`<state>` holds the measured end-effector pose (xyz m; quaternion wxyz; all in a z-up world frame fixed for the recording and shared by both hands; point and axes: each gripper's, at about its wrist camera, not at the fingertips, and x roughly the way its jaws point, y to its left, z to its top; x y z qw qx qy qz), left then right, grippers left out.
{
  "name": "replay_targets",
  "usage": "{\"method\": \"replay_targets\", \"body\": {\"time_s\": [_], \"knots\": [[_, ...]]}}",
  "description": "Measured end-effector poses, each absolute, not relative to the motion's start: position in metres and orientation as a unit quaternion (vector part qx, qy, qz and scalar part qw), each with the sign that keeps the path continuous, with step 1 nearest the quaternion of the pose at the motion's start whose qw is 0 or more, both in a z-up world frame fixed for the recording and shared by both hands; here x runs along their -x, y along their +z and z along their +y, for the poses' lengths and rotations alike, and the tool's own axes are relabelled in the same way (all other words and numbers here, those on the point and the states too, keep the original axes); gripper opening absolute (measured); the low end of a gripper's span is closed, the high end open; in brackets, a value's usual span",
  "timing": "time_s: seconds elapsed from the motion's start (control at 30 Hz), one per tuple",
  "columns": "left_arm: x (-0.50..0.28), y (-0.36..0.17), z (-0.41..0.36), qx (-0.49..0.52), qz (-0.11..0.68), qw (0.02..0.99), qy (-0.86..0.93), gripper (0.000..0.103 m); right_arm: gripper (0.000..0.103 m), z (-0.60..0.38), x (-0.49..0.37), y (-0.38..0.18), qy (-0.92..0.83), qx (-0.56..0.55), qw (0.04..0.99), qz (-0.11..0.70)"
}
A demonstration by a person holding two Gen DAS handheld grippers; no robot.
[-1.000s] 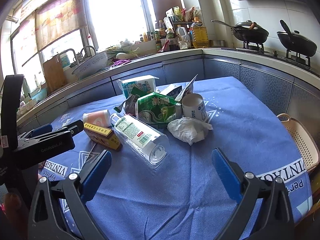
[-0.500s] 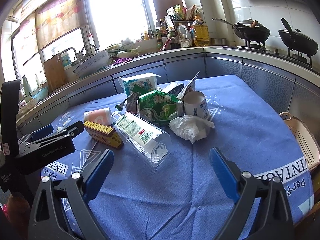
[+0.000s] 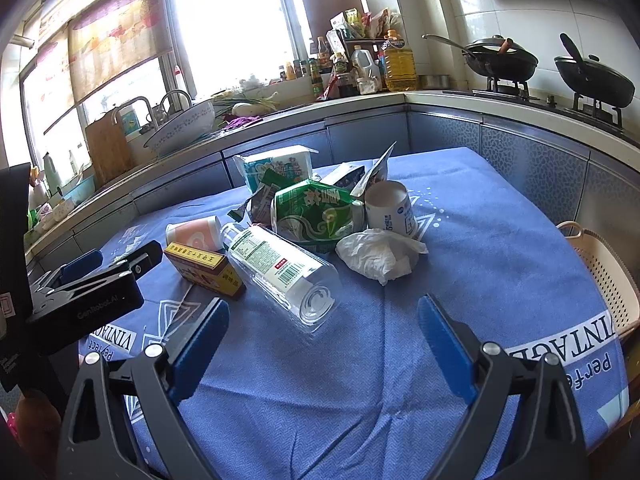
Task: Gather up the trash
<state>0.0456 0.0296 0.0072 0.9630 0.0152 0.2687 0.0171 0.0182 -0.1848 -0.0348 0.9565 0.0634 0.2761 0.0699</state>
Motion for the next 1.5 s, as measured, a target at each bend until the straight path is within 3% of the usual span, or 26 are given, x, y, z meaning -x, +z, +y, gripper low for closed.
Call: {"method": "replay_targets", "body": {"time_s": [1.23, 1.5], "knots": [[-0.041, 0.0, 0.029, -0.015, 0.262, 0.965, 0.007, 0.099, 0.093, -0.182, -0.019, -0.04, 0.078, -0.065, 0.953, 0.286], [-0.053, -0.011, 0.065, 0.005, 0.279, 0.96, 0.016, 0.099, 0.092, -0.18, -0.025, -0.045, 0.085, -0.059, 0.948, 0.302]]}}
